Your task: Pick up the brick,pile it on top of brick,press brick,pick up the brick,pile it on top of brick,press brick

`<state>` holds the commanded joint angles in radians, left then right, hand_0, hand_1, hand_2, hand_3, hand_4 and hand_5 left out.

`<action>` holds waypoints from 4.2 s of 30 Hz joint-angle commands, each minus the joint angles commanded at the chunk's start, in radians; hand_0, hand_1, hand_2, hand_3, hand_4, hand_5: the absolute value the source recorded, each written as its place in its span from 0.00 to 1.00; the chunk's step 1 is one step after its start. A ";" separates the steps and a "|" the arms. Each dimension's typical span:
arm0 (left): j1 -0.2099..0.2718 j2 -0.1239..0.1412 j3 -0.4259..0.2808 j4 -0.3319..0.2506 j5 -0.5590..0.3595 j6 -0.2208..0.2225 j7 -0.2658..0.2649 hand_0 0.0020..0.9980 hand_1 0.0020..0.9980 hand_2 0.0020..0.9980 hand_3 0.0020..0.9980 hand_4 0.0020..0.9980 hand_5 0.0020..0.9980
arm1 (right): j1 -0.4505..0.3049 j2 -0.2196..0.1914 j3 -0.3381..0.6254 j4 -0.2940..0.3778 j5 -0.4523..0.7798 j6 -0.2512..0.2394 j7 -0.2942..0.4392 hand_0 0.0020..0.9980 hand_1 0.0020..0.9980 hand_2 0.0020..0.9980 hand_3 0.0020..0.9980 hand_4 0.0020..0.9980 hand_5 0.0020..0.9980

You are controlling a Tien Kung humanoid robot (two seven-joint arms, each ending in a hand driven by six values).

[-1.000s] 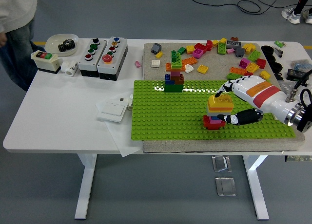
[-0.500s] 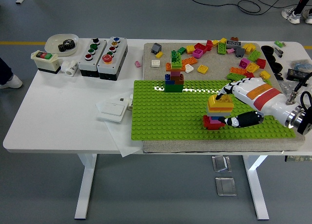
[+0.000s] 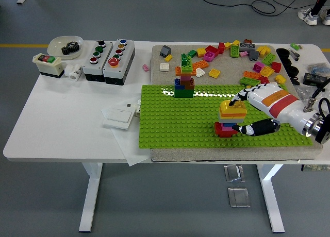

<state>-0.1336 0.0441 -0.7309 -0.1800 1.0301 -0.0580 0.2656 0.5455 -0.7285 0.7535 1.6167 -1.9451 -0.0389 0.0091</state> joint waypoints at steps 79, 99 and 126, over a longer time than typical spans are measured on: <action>0.005 -0.001 0.013 0.000 -0.011 -0.003 -0.001 0.79 0.73 0.64 0.56 0.58 0.60 | -0.029 0.008 0.031 0.015 -0.089 -0.078 0.001 0.71 0.69 0.75 0.67 0.81 0.46; -0.001 0.000 0.004 0.000 -0.003 -0.002 -0.001 0.79 0.73 0.64 0.56 0.58 0.60 | -0.104 0.093 0.215 -0.115 0.189 -0.264 0.042 0.85 0.79 0.86 0.86 0.88 0.50; 0.006 -0.011 -0.042 0.000 0.054 0.001 0.006 0.79 0.73 0.64 0.56 0.58 0.60 | -0.158 0.189 0.511 -0.301 1.333 -0.065 0.188 0.86 0.82 0.86 0.87 1.00 0.86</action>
<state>-0.1276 0.0327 -0.7732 -0.1800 1.0842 -0.0572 0.2717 0.3875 -0.5396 1.2641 1.3158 -0.6118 -0.1042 0.1969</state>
